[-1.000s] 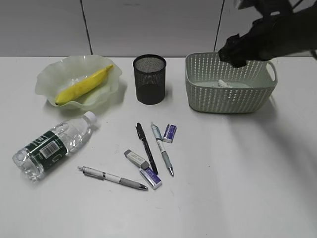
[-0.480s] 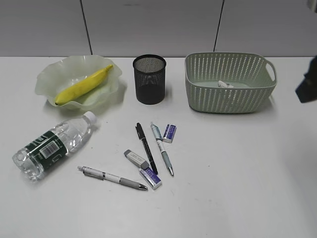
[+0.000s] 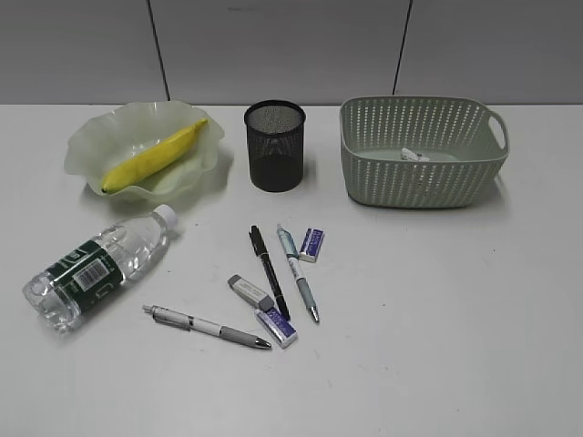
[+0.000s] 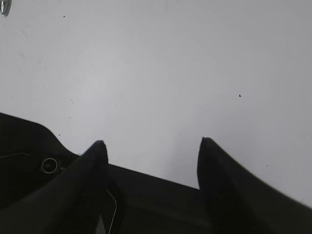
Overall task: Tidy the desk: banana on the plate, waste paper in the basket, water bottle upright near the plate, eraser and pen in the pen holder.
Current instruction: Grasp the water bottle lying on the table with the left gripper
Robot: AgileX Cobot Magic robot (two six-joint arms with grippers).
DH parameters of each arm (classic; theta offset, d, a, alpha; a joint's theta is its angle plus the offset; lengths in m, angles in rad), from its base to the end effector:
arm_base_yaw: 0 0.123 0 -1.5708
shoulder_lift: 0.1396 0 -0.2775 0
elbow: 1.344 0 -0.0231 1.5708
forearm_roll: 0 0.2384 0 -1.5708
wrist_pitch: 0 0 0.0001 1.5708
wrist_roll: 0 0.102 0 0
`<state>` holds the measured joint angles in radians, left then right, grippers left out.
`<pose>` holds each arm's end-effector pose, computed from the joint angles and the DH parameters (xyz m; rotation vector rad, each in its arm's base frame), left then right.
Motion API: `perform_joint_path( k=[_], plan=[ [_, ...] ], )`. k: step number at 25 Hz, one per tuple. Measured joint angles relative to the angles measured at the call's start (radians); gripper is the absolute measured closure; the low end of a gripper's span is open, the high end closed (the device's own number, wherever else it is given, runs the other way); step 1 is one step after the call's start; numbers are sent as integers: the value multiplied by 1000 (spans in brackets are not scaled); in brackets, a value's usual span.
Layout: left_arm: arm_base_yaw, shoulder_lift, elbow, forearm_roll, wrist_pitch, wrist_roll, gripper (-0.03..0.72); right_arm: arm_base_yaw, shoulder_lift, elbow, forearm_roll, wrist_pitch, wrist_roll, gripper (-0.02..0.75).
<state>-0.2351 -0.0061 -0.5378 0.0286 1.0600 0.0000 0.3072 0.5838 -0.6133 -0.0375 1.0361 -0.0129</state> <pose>-0.0028 0.0033 0.2768 0.2327 1.9877 -0.1170 0.0847 0.0234 0.2763 -0.4070 2.4573 0.0756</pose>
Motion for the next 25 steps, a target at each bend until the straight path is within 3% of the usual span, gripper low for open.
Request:
perform_joint_path(
  k=[8,12,19,22,25],
  plan=[
    [0,47,-9,-15,-26,55,255,0,-413,102,-16,7,1,273],
    [0,224,-19,-50,-185,125,255,0,-543,102,-18,4,1,273],
    [-1,852,-75,-118,-497,137,255,0,-590,104,-19,3,1,273],
    [-17,1169,-174,-124,-496,137,235,0,-590,104,-19,3,1,273],
    [-44,1429,-321,-124,-434,137,157,0,-590,104,-19,3,1,273]
  ],
)
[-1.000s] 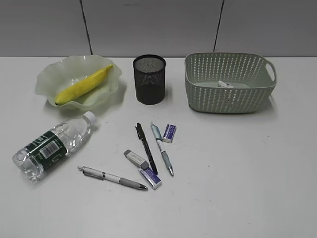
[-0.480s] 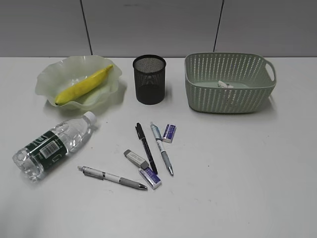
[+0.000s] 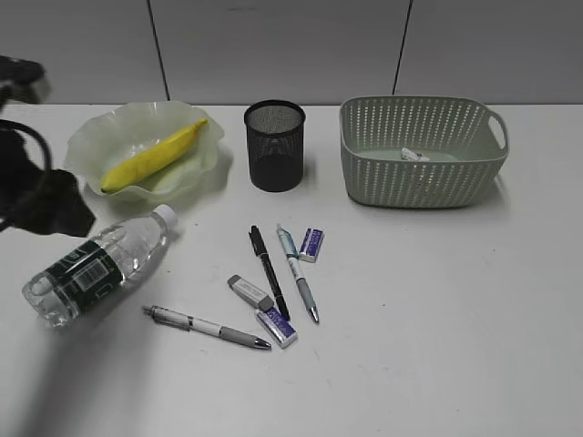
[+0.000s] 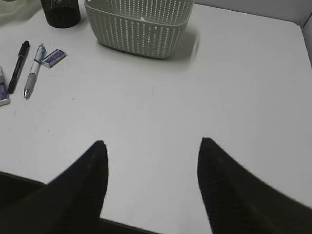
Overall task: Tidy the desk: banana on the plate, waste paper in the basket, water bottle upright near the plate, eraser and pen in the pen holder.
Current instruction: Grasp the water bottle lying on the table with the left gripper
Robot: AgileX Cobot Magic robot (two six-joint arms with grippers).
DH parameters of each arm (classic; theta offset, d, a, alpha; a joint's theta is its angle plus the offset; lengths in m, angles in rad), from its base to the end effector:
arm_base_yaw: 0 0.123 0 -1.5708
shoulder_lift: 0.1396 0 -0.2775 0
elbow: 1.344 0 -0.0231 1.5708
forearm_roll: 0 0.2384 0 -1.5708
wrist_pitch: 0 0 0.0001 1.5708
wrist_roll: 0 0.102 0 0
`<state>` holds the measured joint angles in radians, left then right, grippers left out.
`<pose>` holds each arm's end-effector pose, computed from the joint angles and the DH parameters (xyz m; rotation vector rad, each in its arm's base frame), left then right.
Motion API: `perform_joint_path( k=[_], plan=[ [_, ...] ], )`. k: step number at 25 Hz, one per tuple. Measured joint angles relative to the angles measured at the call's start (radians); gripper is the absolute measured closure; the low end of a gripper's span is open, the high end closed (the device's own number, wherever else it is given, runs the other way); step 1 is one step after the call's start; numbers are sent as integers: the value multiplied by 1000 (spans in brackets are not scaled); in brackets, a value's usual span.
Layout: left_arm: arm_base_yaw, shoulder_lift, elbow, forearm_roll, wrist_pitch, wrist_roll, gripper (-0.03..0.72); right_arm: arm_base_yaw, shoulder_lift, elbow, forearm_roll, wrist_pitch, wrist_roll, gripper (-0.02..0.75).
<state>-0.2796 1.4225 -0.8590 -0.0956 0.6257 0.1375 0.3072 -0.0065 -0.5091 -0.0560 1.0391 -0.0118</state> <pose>0.2543 -0.0789 0.2209 0.4698 2.6344 -0.1448 0.0020 -0.0045 0.2709 -0.3166 1.9829 0.1223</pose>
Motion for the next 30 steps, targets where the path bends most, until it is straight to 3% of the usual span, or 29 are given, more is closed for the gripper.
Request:
perform_joint_path(
  k=[3,10,21,24,30],
  plan=[
    [-24,198,-143,11,66,0,88,0,0,0,0,0,0,273],
    [-69,421,-319,89,89,0,71,0,0,0,0,0,0,273],
    [-85,559,-336,178,42,0,105,0,0,0,0,0,-1,273],
    [-85,563,-336,152,29,0,203,0,0,0,0,0,-1,273],
    [-85,527,-336,63,24,2,200,0,0,0,0,0,-1,273]
  ],
)
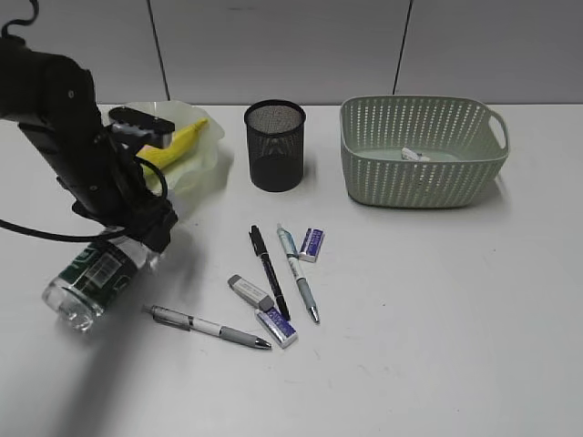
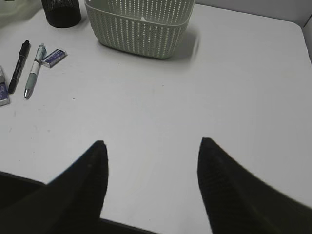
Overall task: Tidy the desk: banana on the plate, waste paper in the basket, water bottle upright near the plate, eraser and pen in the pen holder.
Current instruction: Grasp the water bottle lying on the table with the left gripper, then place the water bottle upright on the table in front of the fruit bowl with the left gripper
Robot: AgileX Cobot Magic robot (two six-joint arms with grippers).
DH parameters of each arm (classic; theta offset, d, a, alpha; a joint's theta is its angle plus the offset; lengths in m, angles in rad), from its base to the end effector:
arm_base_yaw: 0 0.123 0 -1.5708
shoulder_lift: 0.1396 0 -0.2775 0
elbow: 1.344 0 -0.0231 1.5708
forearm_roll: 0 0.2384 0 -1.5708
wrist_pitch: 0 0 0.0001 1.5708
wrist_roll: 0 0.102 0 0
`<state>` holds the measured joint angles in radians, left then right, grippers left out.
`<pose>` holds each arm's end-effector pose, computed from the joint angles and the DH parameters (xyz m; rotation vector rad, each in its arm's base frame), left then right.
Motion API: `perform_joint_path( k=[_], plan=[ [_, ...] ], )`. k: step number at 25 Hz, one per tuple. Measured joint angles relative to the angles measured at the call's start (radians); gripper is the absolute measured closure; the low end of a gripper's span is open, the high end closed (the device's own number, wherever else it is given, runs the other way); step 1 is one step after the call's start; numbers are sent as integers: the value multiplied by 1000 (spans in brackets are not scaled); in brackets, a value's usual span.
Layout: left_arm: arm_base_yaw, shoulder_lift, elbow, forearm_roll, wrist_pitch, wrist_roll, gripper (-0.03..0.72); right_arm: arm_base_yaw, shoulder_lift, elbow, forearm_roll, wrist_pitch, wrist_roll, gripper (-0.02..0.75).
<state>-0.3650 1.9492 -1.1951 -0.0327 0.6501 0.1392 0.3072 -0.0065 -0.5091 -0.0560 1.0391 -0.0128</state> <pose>0.3398 -0.1320 0.1360 0.6882 2.8080 -0.0748 0.0020 -0.0045 0.2709 -0.3176 1.9827 0.1217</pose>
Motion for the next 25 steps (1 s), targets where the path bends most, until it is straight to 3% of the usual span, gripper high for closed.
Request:
perform_joint_path(
  k=[6,11,16,20,25],
  plan=[
    [0,-182,19,-59,37,0,209,0,0,0,0,0,0,273],
    [0,-357,125,-67,-23,0,221,0,0,0,0,0,0,273],
    [8,-460,321,-69,-223,0,221,0,0,0,0,0,0,273],
    [8,-478,484,-79,-485,0,221,0,0,0,0,0,0,273],
    [8,-478,550,-90,-610,0,221,0,0,0,0,0,1,273]
  ],
)
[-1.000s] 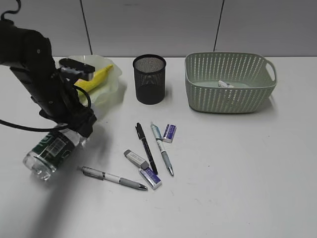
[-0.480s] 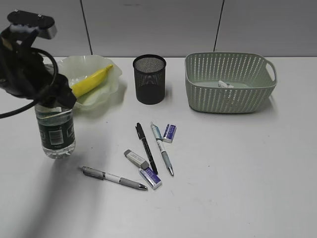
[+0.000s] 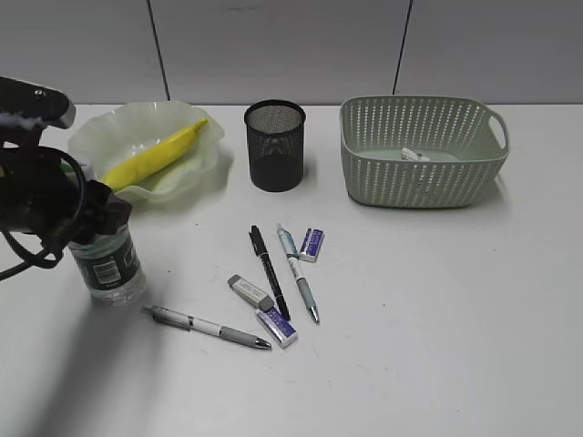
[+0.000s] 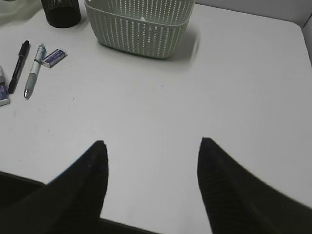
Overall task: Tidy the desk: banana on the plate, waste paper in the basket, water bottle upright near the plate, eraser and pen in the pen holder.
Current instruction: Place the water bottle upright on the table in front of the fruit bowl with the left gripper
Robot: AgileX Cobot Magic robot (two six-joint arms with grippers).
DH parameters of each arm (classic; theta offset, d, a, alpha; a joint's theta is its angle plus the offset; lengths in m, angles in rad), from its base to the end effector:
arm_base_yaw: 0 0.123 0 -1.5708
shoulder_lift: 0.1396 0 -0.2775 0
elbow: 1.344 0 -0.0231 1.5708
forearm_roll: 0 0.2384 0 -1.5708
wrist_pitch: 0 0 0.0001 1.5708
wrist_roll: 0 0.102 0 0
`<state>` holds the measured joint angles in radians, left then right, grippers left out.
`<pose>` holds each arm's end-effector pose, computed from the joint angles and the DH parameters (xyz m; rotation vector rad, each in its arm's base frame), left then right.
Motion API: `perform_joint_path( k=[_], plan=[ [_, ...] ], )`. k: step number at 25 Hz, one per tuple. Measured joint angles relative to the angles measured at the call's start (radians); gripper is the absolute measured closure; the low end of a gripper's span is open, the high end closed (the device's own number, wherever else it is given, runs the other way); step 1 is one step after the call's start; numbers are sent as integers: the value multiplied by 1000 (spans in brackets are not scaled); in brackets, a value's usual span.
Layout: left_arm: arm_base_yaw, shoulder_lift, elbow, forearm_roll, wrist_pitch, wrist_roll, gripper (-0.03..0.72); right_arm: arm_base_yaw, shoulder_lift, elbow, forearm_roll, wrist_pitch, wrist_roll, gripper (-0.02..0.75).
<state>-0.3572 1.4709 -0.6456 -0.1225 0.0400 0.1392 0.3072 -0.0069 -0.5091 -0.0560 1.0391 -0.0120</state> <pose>0.2579 -0.0968 0.1853 0.4402 2.3137 -0.1727 0.0020 -0.0045 0.2709 -0.3167 1.9824 0.1223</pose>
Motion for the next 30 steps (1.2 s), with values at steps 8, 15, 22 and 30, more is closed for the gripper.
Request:
perform_joint_path(
  k=[8,15,22,30],
  plan=[
    [0,1,0,-2,-26,0,192,0,0,0,0,0,0,274],
    [0,-15,-2,-2,-40,0,126,0,0,0,0,0,-1,274],
    [0,-196,-2,-2,-31,0,126,0,0,0,0,0,-1,274],
    [43,-622,-28,17,293,0,132,0,0,0,0,0,-1,274]
  ],
)
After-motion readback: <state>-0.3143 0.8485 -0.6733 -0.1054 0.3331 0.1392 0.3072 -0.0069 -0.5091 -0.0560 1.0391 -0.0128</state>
